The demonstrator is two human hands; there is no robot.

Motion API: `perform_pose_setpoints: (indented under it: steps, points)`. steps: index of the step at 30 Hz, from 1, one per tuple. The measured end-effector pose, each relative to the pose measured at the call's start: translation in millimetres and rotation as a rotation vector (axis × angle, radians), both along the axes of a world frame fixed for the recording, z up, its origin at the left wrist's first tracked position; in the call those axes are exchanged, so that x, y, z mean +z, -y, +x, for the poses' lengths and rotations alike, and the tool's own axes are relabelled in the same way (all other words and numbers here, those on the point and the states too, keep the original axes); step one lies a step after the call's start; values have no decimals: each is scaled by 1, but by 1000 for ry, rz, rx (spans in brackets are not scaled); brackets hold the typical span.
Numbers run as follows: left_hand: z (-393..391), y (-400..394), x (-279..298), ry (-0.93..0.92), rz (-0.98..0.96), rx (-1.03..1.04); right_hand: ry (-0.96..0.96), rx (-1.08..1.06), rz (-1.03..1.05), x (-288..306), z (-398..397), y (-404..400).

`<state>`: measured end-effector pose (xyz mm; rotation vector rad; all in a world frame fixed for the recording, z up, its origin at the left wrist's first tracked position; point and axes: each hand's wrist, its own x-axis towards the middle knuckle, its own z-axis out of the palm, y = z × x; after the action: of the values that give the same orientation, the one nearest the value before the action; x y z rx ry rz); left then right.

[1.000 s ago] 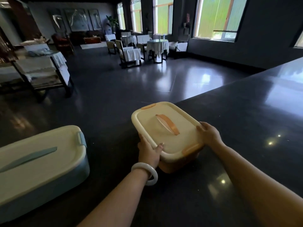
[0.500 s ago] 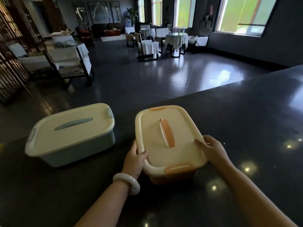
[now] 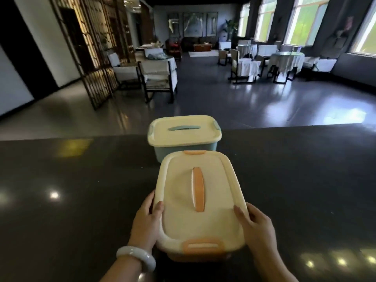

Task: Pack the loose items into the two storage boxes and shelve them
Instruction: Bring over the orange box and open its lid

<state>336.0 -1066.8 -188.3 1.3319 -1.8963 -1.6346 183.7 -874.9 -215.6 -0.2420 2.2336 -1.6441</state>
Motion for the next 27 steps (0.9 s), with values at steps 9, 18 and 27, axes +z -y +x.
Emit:
perform_pose_setpoints:
  steps: [9,18,27]
  points:
    - [213,87,-5,23,-134,238,-95,253,46,-14,181,125]
    - [305,180,-14,26,-210,285,-87,368,10,-3,272,211]
    - [314,254,-15,166,-343,323,-75,404,-24,-10,287,289]
